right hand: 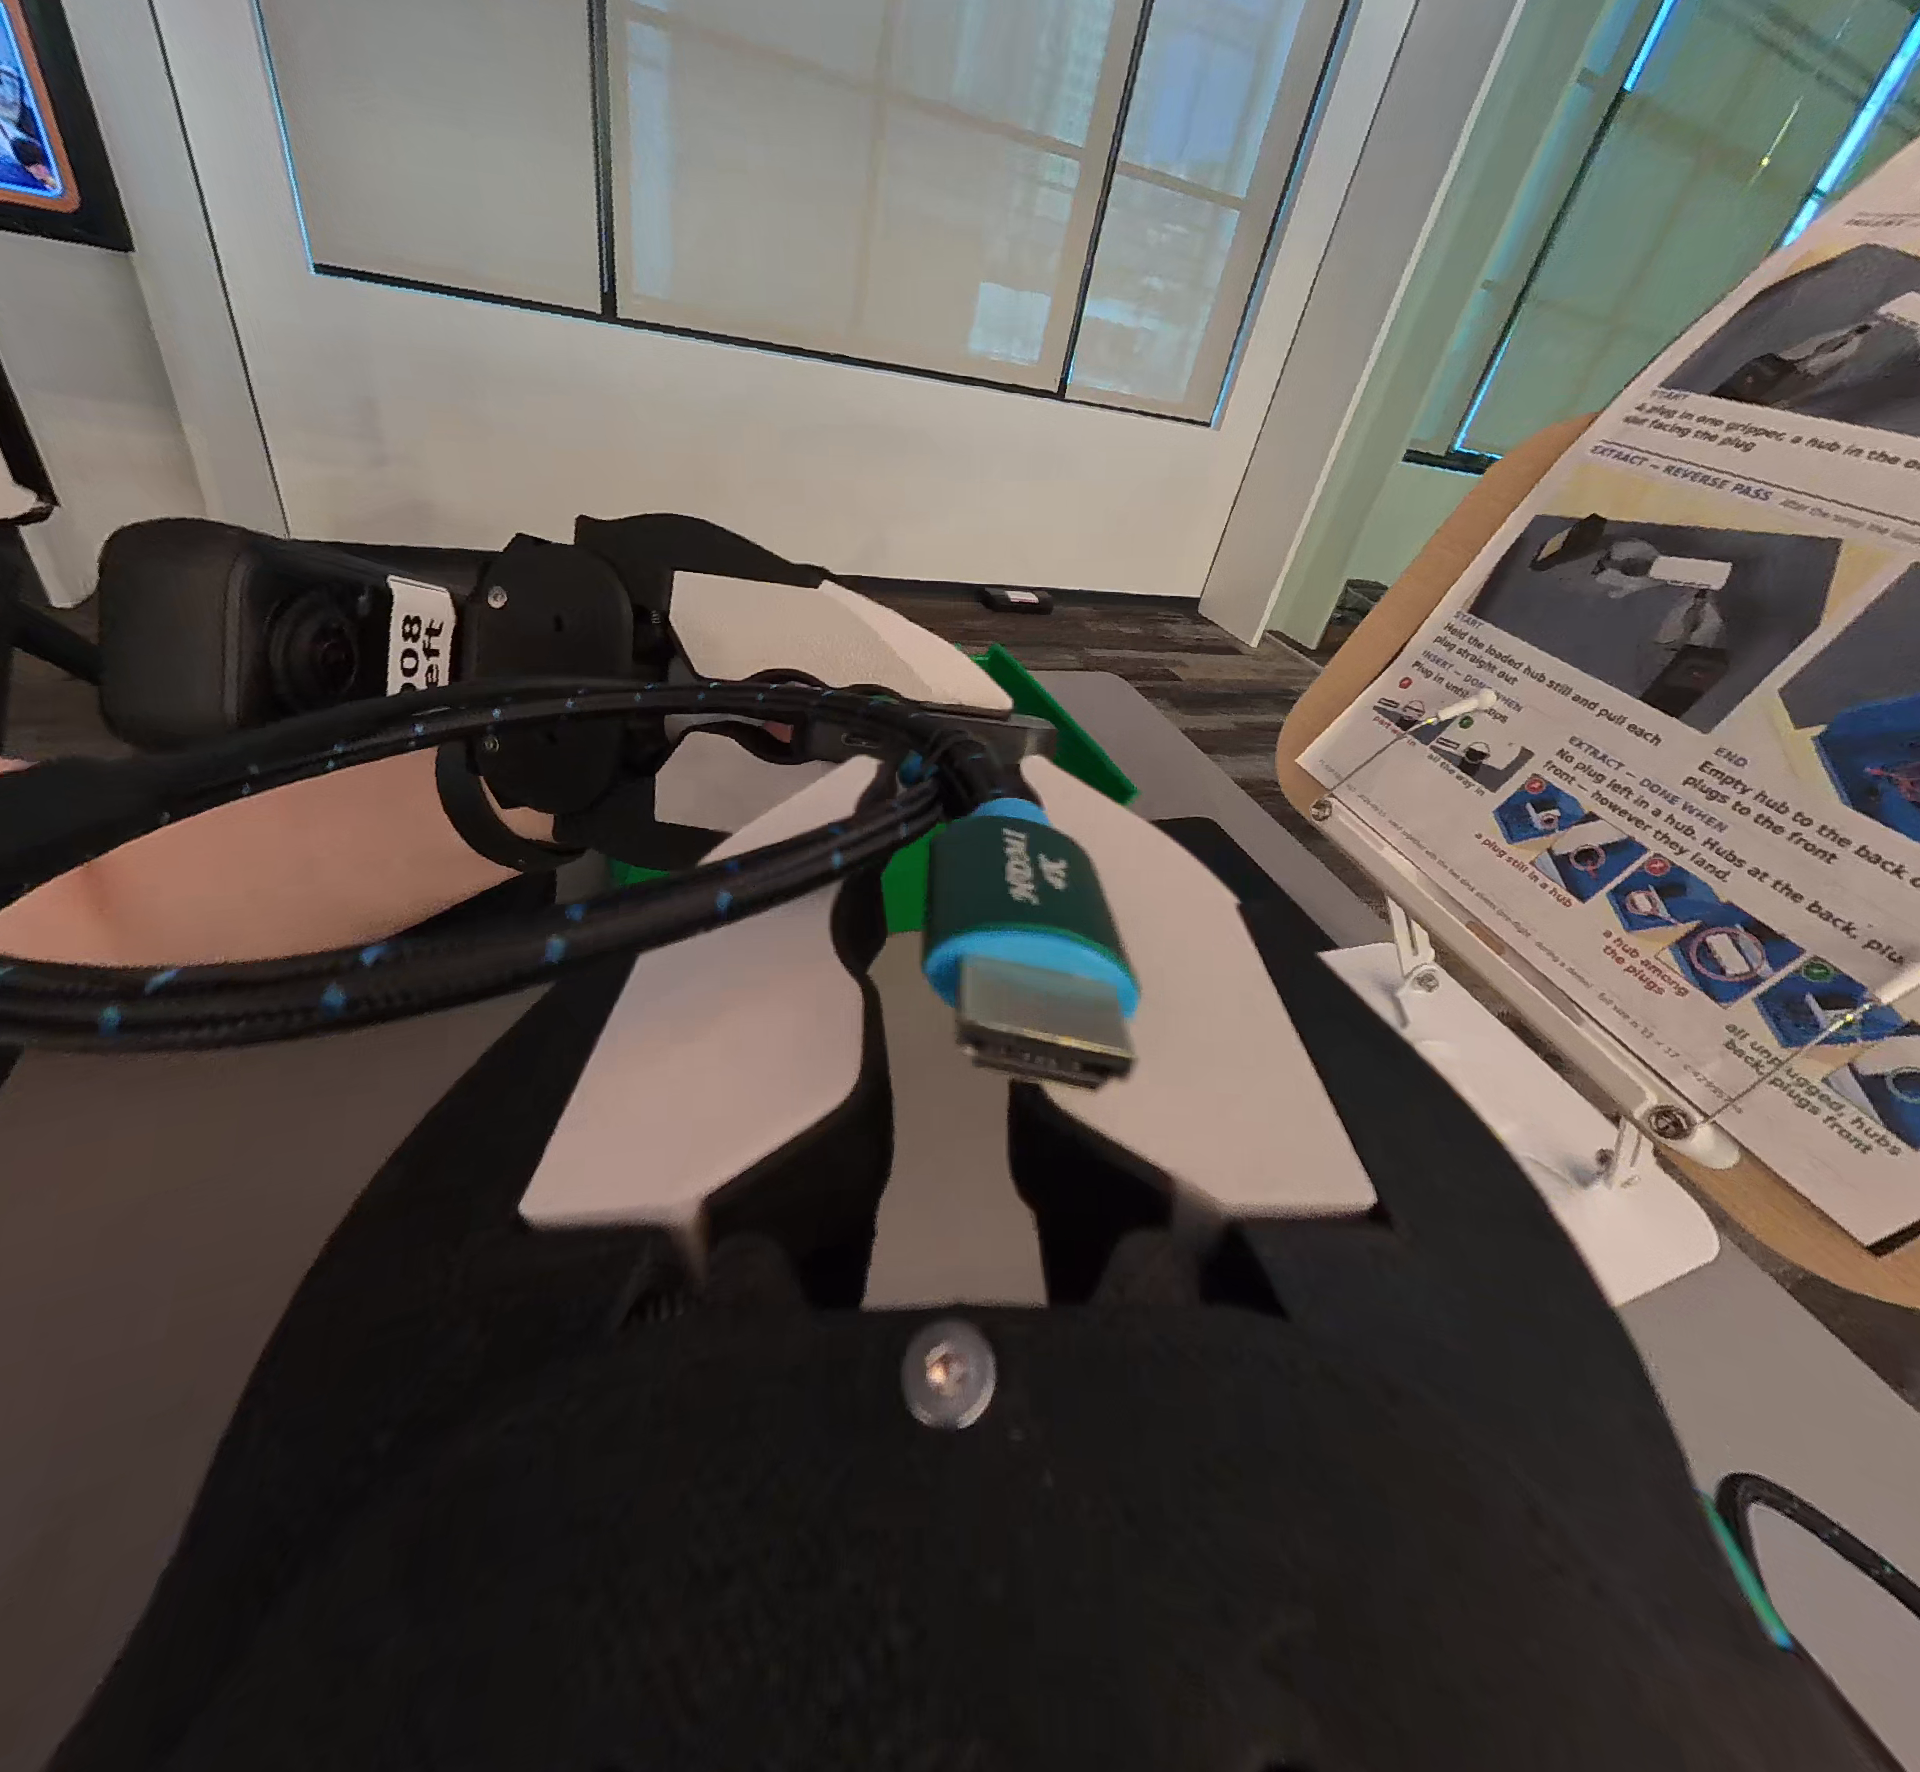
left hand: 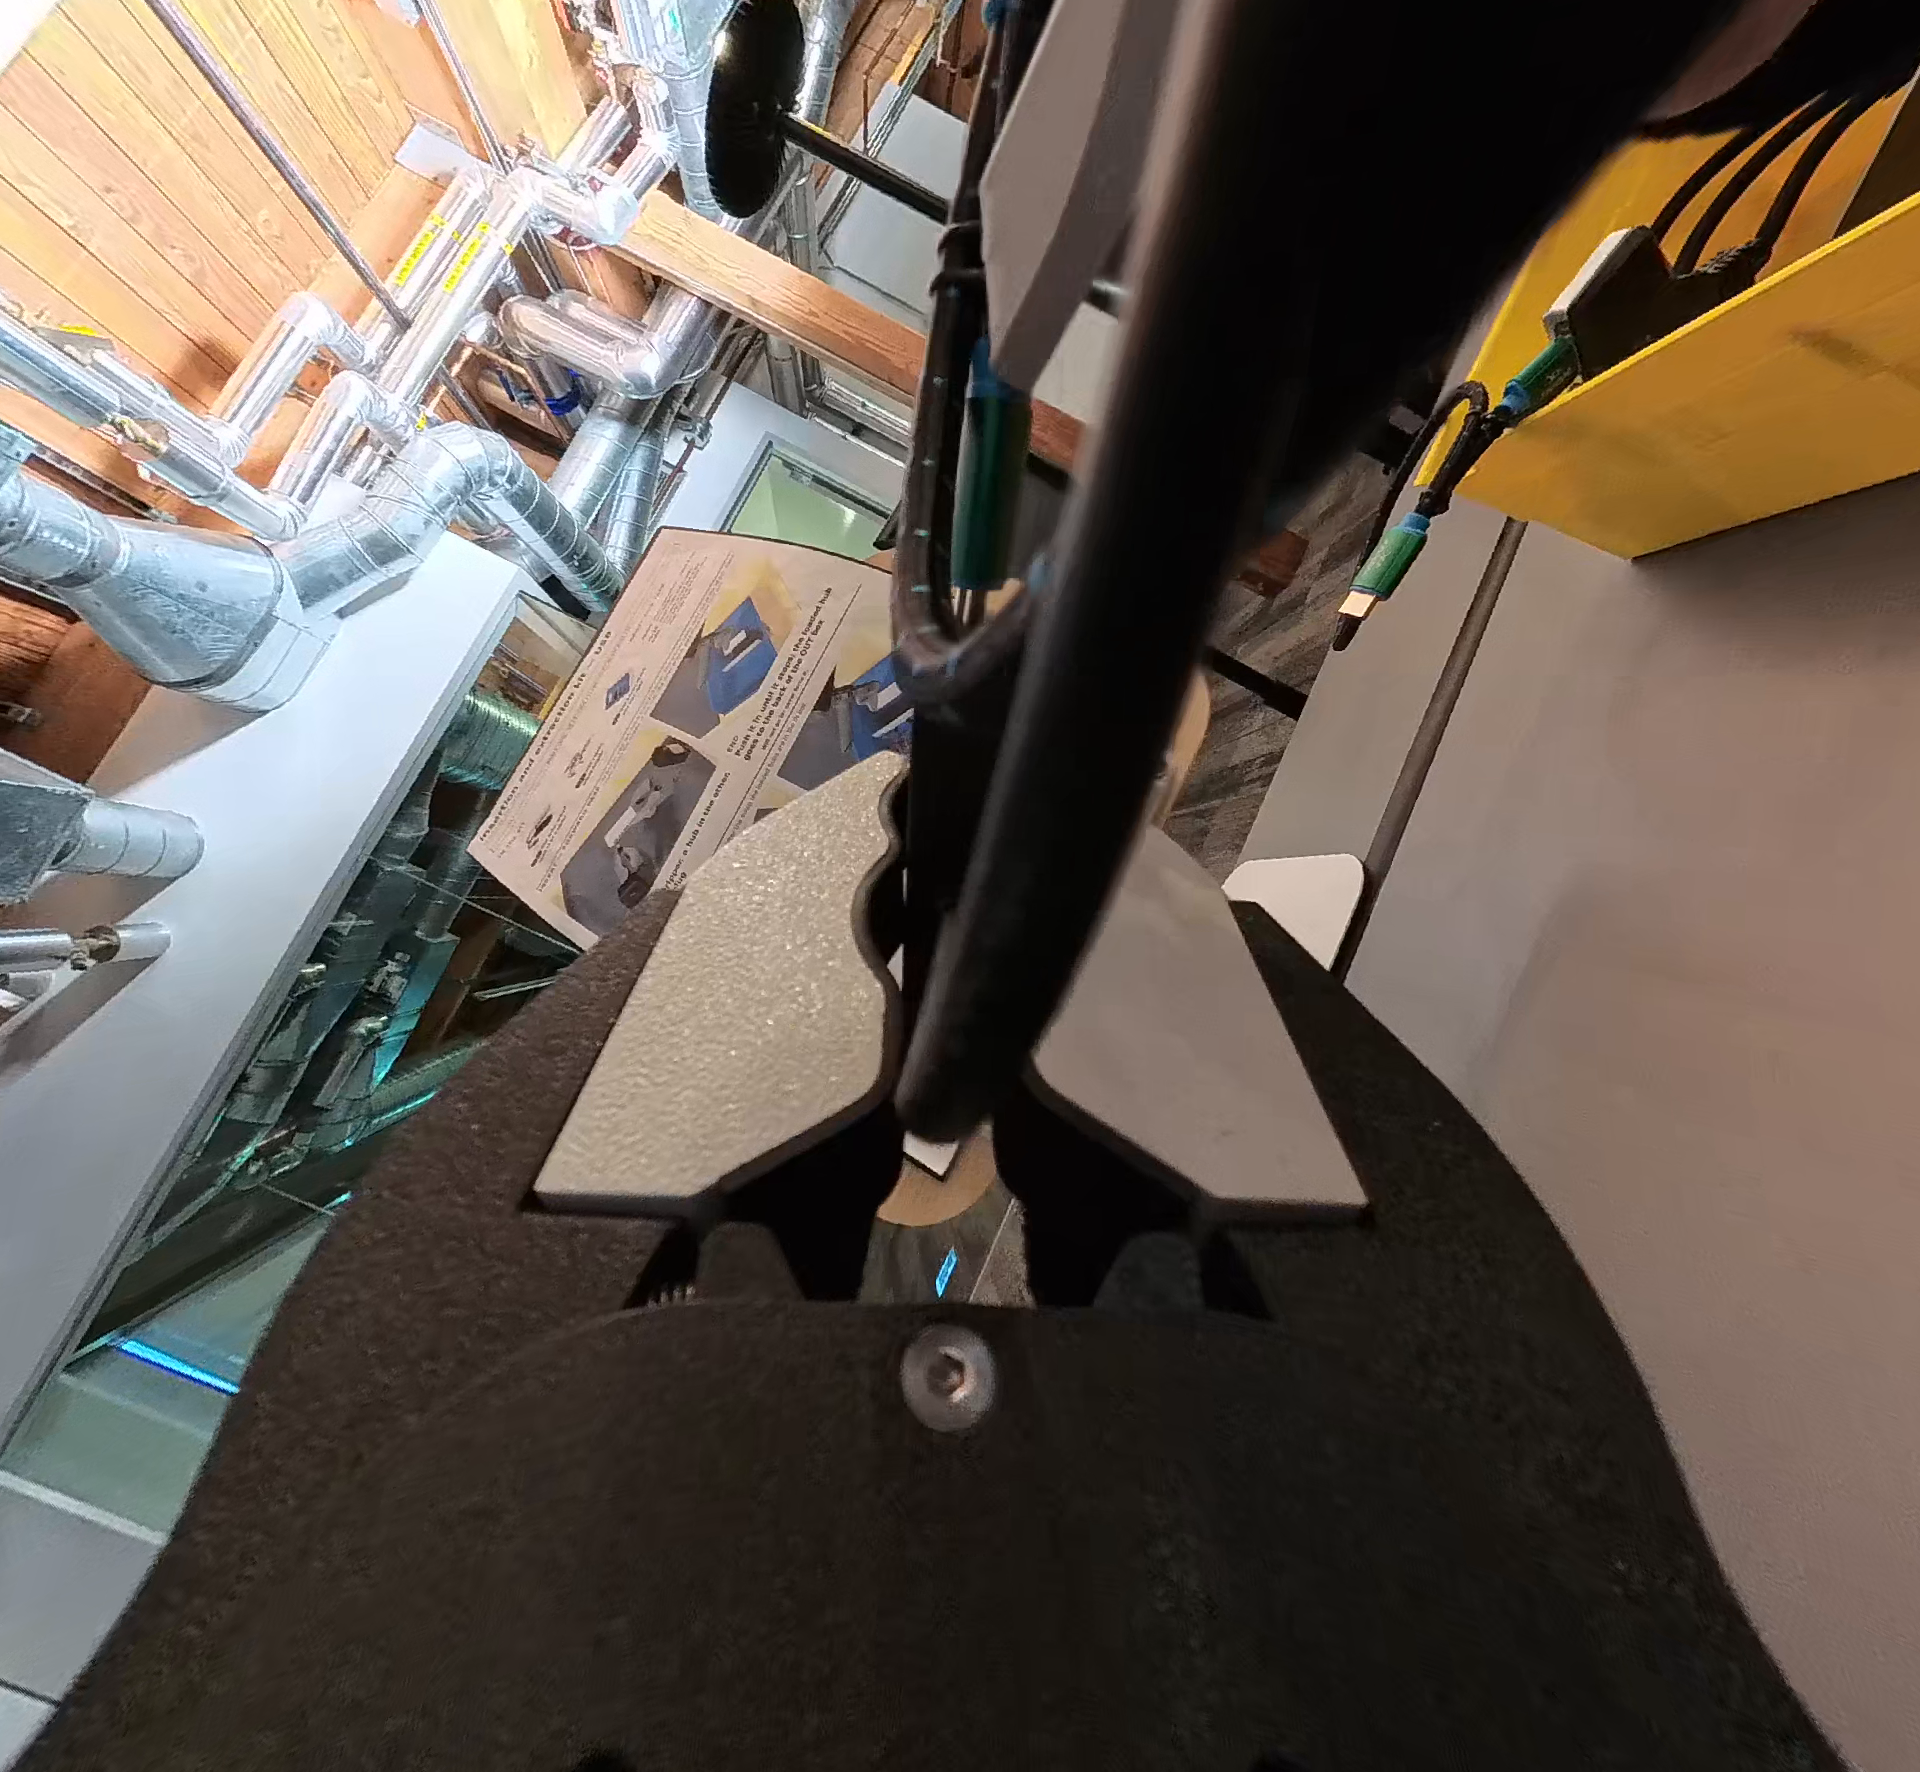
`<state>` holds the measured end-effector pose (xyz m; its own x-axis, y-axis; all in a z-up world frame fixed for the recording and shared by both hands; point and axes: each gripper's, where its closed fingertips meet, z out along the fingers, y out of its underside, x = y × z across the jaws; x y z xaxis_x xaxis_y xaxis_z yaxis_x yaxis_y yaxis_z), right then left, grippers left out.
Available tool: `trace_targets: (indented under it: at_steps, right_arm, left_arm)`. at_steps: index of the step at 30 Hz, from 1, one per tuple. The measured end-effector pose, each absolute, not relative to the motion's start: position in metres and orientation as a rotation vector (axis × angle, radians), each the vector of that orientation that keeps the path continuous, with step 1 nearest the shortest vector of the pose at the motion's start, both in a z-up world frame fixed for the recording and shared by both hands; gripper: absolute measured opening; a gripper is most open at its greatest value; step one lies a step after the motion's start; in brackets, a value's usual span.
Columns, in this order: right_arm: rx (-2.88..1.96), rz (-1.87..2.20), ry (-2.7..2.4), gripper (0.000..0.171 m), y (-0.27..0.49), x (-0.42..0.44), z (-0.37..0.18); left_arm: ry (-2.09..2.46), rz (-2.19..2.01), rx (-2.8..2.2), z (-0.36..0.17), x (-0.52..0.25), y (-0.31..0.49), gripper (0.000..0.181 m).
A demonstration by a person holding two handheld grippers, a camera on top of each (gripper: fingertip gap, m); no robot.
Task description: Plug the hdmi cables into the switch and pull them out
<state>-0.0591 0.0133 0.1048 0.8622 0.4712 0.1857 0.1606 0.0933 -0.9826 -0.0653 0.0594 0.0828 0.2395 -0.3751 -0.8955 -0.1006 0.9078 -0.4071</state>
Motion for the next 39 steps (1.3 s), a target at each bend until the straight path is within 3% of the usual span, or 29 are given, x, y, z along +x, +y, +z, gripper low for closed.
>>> trace_targets:
  at_steps: [15, 19, 20, 39]
  right_arm:
    - [-1.56, 0.239, -0.602, 0.015, 0.0, -0.061, 0.104]
    - [-1.6, 0.214, -0.63, 0.015, -0.004, -0.063, 0.101]
    - [-1.606, 0.22, -0.635, 0.015, -0.006, -0.062, 0.101]
    - [-1.562, 0.314, -0.613, 0.015, -0.014, -0.067, 0.111]
  left_arm:
    - [1.372, -0.239, -0.376, 0.079, -0.066, 0.044, 0.014]
    - [1.389, -0.213, -0.347, 0.076, -0.065, 0.038, 0.023]
    - [1.394, -0.217, -0.344, 0.075, -0.065, 0.036, 0.014]
    - [1.369, -0.307, -0.381, 0.086, -0.068, 0.022, 0.013]
